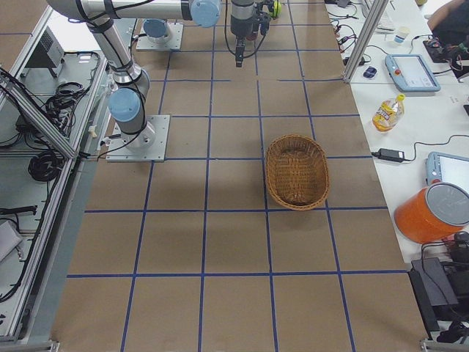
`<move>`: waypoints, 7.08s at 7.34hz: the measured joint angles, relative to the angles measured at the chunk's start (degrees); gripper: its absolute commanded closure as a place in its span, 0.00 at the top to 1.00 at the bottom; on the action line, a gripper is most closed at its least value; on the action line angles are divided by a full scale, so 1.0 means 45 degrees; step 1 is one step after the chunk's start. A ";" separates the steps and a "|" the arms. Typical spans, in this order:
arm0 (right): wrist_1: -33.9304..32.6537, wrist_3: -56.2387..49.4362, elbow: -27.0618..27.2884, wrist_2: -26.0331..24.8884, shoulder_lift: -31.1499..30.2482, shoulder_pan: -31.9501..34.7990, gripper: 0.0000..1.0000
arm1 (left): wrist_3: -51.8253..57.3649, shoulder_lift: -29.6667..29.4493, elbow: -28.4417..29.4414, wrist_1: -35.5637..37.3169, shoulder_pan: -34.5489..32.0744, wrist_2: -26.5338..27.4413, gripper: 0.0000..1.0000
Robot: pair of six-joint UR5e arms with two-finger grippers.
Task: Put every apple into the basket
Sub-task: 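Carry the red-yellow apple toward the table center and release it, then lower the right gripper onto the red-yellow apple while the left gripper withdraws, then carry the red-yellow apple to the basket while the left gripper reaches the dark apple, then drop the apple in the basket while the left gripper lifts the dark apple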
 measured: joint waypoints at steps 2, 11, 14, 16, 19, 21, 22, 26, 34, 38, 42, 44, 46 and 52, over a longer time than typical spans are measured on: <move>-0.0040 -0.0034 0.0000 0.0006 0.0016 -0.0010 1.00 | -0.3200 -0.0425 0.1018 0.0262 -0.2292 -0.1314 0.00; -0.1369 0.0024 0.0529 0.0077 0.1667 0.0118 1.00 | -0.3468 -0.1257 0.2115 0.1201 -0.3452 0.0134 1.00; -0.2022 0.1115 0.0098 0.0215 0.2530 0.1061 1.00 | 0.0815 0.0280 0.1828 -0.0612 -0.0357 0.0864 1.00; -0.2166 0.3016 -0.1168 0.0242 0.3826 0.2603 1.00 | 0.3434 0.0907 0.1407 -0.0781 0.1520 0.1171 1.00; -0.2915 0.6114 -0.3280 0.0243 0.6594 0.4899 1.00 | 0.5709 0.1540 0.0871 -0.0634 0.3113 0.2020 1.00; -0.3805 0.6779 -0.3789 0.0234 0.8116 0.5477 1.00 | 0.6733 0.1679 0.0688 -0.0584 0.3865 0.2122 1.00; -0.3995 0.6831 -0.3846 0.0240 0.8578 0.5538 1.00 | 0.7162 0.1690 0.0666 -0.0547 0.4181 0.2118 1.00; -0.4635 0.6776 -0.3900 0.0367 0.9462 0.5566 1.00 | 0.9172 0.1373 0.0699 -0.0232 0.6515 0.1628 1.00; -0.5804 0.6858 -0.3855 0.0614 0.9809 0.5247 0.00 | 0.9778 -0.0281 0.0653 0.1780 0.7018 0.1481 1.00; -0.3285 0.4481 -0.3914 0.0394 0.7525 0.2265 0.00 | 0.9836 0.0321 0.0405 0.0908 0.6834 0.0214 1.00; -0.1965 -0.2031 -0.3739 -0.1717 0.6478 -0.1653 0.00 | 0.9842 0.0779 -0.1259 0.0816 0.6923 -0.1236 1.00; -0.2175 -0.4999 -0.3686 -0.2000 0.6561 -0.3400 0.00 | 0.9895 0.0330 -0.1344 0.1471 0.6945 -0.1228 1.00; -0.3528 -0.7209 -0.3674 -0.2053 0.7258 -0.4747 0.00 | 1.0132 -0.0024 -0.1392 0.1797 0.6950 -0.1217 0.00; -0.6153 -0.9789 -0.3639 -0.2096 0.9238 -0.6347 0.44 | 0.3727 0.1126 -0.0795 0.1116 0.2141 -0.0976 0.00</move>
